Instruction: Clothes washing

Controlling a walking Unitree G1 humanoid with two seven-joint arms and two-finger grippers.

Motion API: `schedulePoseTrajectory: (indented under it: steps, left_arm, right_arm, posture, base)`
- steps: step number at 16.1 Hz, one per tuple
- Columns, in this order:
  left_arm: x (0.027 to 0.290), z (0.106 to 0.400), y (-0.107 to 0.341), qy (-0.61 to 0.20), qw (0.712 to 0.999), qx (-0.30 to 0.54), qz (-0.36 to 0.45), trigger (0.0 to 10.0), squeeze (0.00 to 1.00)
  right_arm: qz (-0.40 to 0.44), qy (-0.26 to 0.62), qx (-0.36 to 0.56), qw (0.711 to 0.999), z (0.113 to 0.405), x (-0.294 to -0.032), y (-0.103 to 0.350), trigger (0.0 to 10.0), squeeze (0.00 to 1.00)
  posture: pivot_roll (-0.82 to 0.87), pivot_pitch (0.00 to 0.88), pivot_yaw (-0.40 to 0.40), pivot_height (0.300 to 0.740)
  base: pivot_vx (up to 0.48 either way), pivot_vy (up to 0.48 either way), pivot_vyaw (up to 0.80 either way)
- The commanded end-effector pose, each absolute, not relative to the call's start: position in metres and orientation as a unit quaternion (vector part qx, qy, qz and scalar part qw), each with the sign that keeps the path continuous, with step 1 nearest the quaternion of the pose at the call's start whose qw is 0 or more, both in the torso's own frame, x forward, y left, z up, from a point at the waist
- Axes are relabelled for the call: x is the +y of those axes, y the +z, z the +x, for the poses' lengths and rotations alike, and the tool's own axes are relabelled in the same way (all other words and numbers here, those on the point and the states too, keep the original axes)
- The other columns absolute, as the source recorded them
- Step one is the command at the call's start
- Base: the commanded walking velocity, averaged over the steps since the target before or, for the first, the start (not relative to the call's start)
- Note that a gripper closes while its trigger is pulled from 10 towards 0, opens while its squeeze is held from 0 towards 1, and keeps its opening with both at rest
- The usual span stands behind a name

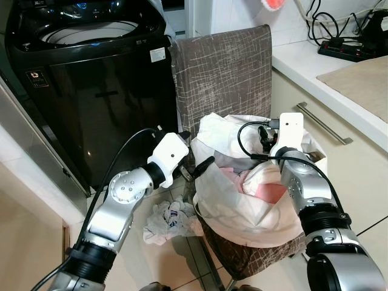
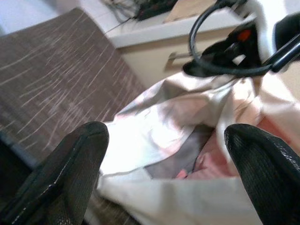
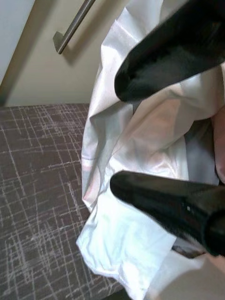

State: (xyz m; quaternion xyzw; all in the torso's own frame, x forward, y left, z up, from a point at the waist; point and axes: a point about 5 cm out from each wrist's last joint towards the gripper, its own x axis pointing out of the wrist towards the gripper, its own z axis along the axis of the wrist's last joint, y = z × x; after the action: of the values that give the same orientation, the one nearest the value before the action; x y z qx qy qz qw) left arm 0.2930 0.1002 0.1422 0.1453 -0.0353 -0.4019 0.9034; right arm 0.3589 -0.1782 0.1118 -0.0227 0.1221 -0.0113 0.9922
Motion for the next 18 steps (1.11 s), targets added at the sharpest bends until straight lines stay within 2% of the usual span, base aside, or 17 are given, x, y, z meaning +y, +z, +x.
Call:
schedulePoseTrajectory:
  steps: [1,4,5,6,8,11,12,13,14,18]
  left_arm:
    - [0.097,0.293,0.153,-0.416,0.898,-0.053,0.137,10.0,0.00]
    - [0.095,0.290,0.156,-0.439,0.895,-0.040,0.072,10.0,0.00]
    - [0.092,0.284,0.156,-0.471,0.879,-0.036,0.062,10.0,0.00]
    - [0.091,0.283,0.156,-0.484,0.872,-0.038,0.066,10.0,0.00]
    - [0.088,0.279,0.160,-0.505,0.859,-0.043,0.066,10.0,0.00]
    - [0.088,0.279,0.167,-0.508,0.858,-0.044,0.059,10.0,0.00]
    - [0.090,0.279,0.167,-0.507,0.859,-0.041,0.060,10.0,0.00]
    - [0.090,0.279,0.167,-0.506,0.859,-0.040,0.060,10.0,0.00]
    - [0.091,0.278,0.167,-0.503,0.862,-0.038,0.059,10.0,0.00]
    - [0.093,0.274,0.167,-0.500,0.864,-0.031,0.053,10.0,0.00]
  right_arm:
    - [-0.021,-0.018,0.126,0.992,0.361,-0.183,0.113,10.0,1.00]
    - [-0.090,-0.005,0.152,0.984,0.361,-0.194,0.108,10.0,1.00]
    - [-0.174,0.007,0.169,0.970,0.362,-0.205,0.106,10.0,1.00]
    - [-0.218,0.008,0.176,0.960,0.362,-0.214,0.105,10.0,0.00]
    - [-0.309,0.017,0.177,0.935,0.363,-0.226,0.108,10.0,0.00]
    - [-0.404,0.049,0.186,0.894,0.366,-0.233,0.110,10.0,0.00]
    - [-0.419,0.093,0.198,0.881,0.367,-0.227,0.108,10.0,0.00]
    - [-0.420,0.103,0.200,0.879,0.368,-0.225,0.108,10.0,0.00]
    - [-0.415,0.148,0.212,0.872,0.367,-0.220,0.106,10.0,0.00]
    - [-0.415,0.165,0.244,0.861,0.365,-0.227,0.100,10.0,0.00]
  posture:
    - [-0.19,0.000,0.048,0.740]
    - [-0.19,0.000,0.048,0.740]
    - [-0.18,0.000,0.045,0.740]
    - [-0.18,0.000,0.045,0.740]
    - [-0.18,0.000,0.043,0.740]
    - [-0.18,0.001,0.044,0.740]
    - [-0.17,0.006,0.043,0.740]
    - [-0.17,0.006,0.043,0.740]
    - [-0.17,0.009,0.039,0.740]
    - [-0.15,0.028,0.032,0.740]
  base:
    - [0.000,0.000,0.00]
    - [0.000,0.000,0.00]
    - [0.000,0.000,0.00]
    - [0.000,0.000,0.00]
    - [0.000,0.000,0.00]
    - [0.000,0.000,0.00]
    - [0.000,0.000,0.00]
    - [0.000,0.000,0.00]
    - [0.000,0.000,0.00]
    - [0.000,0.000,0.00]
